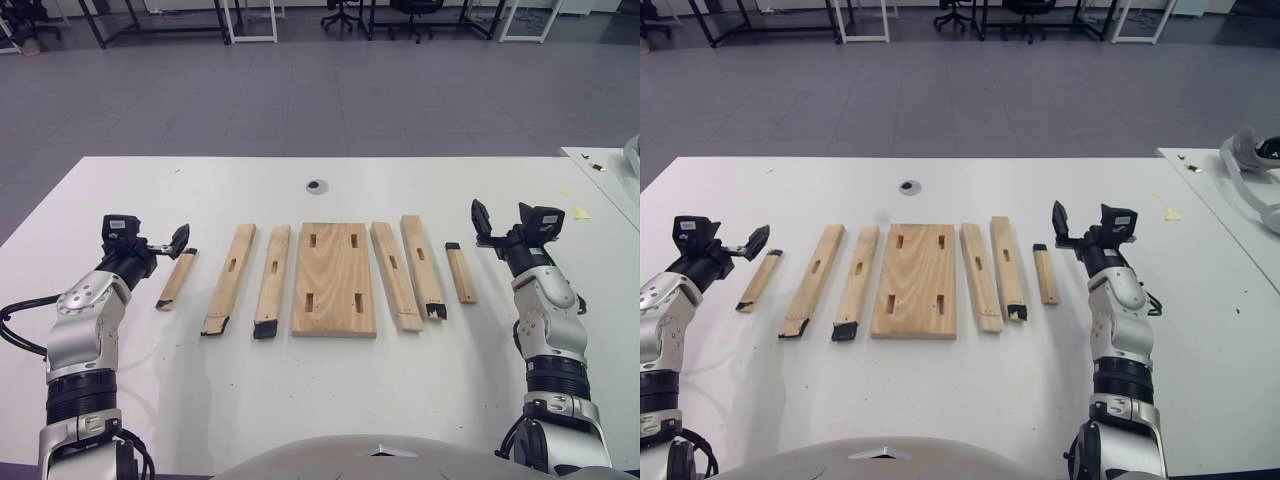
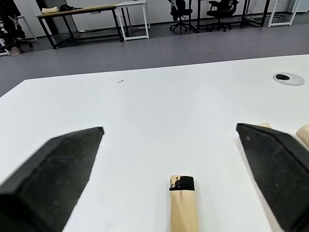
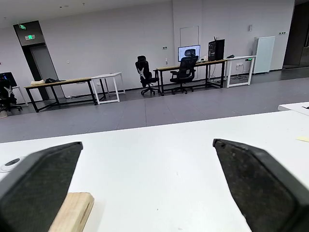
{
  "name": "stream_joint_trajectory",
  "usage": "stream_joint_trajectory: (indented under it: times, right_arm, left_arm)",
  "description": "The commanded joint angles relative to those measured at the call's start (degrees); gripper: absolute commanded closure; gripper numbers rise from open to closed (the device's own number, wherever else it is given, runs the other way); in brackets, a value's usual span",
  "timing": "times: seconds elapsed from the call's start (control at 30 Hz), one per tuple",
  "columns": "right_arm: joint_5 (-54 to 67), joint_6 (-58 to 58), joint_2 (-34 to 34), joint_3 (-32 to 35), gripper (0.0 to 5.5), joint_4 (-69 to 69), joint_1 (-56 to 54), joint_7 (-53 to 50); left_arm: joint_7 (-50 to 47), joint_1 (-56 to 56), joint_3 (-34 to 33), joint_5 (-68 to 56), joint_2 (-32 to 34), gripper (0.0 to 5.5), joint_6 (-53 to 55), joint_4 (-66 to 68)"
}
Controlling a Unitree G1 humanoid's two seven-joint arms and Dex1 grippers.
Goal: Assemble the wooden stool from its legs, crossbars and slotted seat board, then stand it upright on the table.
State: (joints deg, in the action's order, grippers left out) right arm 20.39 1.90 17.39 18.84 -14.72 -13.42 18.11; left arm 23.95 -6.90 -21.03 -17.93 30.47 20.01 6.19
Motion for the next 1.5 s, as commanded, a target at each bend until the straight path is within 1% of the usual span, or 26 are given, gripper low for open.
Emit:
stream_joint_trajectory:
  times: [0.03,0.7,0.93,1.5]
  right_arm:
    - [-0.3,0.4,0.3,-0.2,0.46,1.0,-0.1,-0.2]
    - [-0.7,0.5,0.3,-0.4,0.46,1.2,-0.4,-0.6]
    - [-0.8,0.1,0.5,-0.3,0.46,1.1,-0.3,-0.6]
    - [-1.0,0.2,1.2,0.0,0.46,0.8,-0.2,-0.5]
  left_arm:
    - [0.3,1.4,0.2,0.4,0.1,0.44,-0.3,0.2]
    - [0.6,1.7,1.0,0.8,0.2,0.44,-0.6,1.1]
    - [0.0,1.1,1.5,1.2,-0.7,0.44,-1.6,1.8]
    - [1.5,4.1,2.4,3.4,1.0,0.44,-1.4,3.9]
